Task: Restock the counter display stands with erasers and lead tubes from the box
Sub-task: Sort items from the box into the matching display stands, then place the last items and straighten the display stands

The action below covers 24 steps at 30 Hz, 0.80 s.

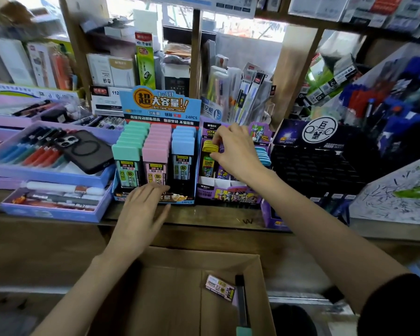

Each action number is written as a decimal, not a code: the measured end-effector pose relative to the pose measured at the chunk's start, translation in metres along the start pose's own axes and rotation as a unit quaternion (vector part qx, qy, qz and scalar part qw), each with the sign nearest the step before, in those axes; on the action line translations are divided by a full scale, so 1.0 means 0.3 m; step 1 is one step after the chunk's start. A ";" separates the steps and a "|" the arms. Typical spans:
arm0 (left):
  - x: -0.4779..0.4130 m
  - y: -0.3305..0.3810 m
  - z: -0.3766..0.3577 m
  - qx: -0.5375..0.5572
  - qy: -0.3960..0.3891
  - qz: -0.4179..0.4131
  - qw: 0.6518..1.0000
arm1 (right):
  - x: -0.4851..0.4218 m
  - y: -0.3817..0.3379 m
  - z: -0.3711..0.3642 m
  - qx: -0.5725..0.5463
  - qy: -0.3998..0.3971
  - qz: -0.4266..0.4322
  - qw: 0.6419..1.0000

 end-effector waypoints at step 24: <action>0.738 0.218 -0.811 0.241 -0.398 0.280 0.839 | 1.141 0.450 -0.540 -0.321 -0.082 -0.355 0.874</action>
Point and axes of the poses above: each hand's wrist, its own x-axis away from the middle knuckle, its own z-axis out of the back of the hand, y = z × x, the point moved 7 cm from there along -x, towards the middle knuckle, and after that the axes turned 3 degrees about y, right-handed, at the moved point
